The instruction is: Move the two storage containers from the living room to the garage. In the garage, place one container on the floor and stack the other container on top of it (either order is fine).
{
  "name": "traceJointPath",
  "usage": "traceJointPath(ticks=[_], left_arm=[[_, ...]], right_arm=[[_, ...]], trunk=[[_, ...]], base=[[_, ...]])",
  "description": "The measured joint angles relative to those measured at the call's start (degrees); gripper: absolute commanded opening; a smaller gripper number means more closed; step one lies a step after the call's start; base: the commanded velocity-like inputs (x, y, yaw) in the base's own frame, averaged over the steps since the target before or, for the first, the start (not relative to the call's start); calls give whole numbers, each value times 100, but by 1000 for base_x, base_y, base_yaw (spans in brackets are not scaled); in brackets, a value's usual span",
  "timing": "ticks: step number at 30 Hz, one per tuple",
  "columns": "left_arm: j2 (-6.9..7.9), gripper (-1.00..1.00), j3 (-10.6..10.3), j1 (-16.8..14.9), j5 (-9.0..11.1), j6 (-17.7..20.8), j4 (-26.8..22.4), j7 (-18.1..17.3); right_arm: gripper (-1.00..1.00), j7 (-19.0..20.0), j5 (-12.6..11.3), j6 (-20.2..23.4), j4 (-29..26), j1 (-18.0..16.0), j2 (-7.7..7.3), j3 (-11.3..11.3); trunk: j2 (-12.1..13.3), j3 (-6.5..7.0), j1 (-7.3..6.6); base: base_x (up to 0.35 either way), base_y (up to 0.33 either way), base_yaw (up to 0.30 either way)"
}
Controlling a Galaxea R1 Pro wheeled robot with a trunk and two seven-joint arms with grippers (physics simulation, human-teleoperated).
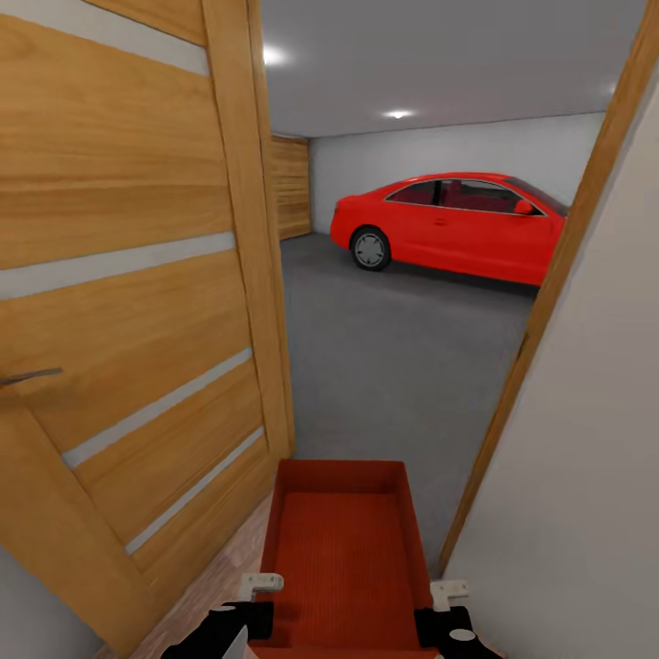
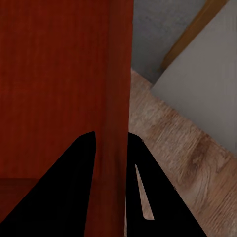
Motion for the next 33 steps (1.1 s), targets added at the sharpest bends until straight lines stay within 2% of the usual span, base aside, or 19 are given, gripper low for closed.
traceJointPath(ticks=[10,33], left_arm=[[0,-100,0,0,0,-2,0,-1],[-1,-100,0,-1,0,-3,2,-2]], right_arm=[[-100,-2,0,-2,0,0,0,0],[-100,-3,0,-3,-1,1,-1,0]], trunk=[[0,0,0],[0,0,0]], base=[[156,245,-19],[155,157,-234]])
